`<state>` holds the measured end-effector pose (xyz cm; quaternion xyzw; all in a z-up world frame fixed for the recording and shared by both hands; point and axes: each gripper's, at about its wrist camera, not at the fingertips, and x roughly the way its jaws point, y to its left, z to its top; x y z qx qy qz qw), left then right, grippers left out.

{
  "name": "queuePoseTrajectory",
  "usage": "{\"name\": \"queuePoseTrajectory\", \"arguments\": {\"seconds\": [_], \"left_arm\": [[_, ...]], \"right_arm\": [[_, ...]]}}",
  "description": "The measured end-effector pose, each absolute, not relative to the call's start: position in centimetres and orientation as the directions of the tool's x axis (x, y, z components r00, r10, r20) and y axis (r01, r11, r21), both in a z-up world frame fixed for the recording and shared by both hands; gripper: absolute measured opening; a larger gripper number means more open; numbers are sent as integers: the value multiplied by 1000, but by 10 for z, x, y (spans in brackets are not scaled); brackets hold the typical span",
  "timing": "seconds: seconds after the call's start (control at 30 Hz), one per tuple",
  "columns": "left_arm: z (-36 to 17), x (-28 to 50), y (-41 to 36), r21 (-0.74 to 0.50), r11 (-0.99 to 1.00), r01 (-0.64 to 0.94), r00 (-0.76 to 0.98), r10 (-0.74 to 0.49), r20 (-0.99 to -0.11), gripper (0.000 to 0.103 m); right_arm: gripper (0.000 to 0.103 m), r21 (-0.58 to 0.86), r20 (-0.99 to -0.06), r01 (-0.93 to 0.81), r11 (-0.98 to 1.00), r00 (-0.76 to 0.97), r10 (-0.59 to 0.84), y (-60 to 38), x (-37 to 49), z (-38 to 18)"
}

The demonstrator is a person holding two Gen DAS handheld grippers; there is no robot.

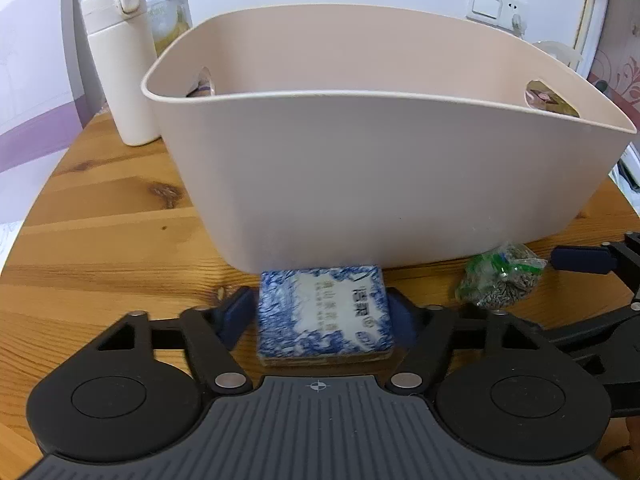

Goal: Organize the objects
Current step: 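Grasp the blue-and-white box with left tool while right tool grasps green mesh bag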

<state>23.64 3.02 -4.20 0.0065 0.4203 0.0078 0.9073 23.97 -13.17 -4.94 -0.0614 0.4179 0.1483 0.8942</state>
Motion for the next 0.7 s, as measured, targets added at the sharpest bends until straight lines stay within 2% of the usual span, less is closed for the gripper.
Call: {"name": "queuePoseTrajectory", "arguments": {"seconds": [0.2,0.27,0.3,0.37,0.43,0.57,0.7], "left_arm": [[-41,231,38,15,1000,-8,657,16,-754,65],[-40,229,40,15,1000,-9,656,17,-755,65],[-40,229,40,16,1000,-8,656,17,-754,64],[-39,228,41,25,1000,-19,661,31,-750,64],[-38,222,43,38,999,-28,673,47,-739,64],[-31,213,49,24,999,-35,686,42,-727,64],[-20,205,53,24,999,-33,700,40,-713,64]], "right_arm": [[82,-3,-747,-339,941,626,223,-121,234,-47],[66,0,-743,-336,942,631,225,-120,232,-45],[63,2,-743,-333,943,631,225,-121,231,-44],[50,14,-743,-329,944,629,230,-122,230,-42],[43,15,-739,-332,943,632,234,-123,228,-42],[37,19,-737,-338,941,632,242,-125,218,-44],[36,20,-735,-336,941,633,242,-137,219,-40]]}}
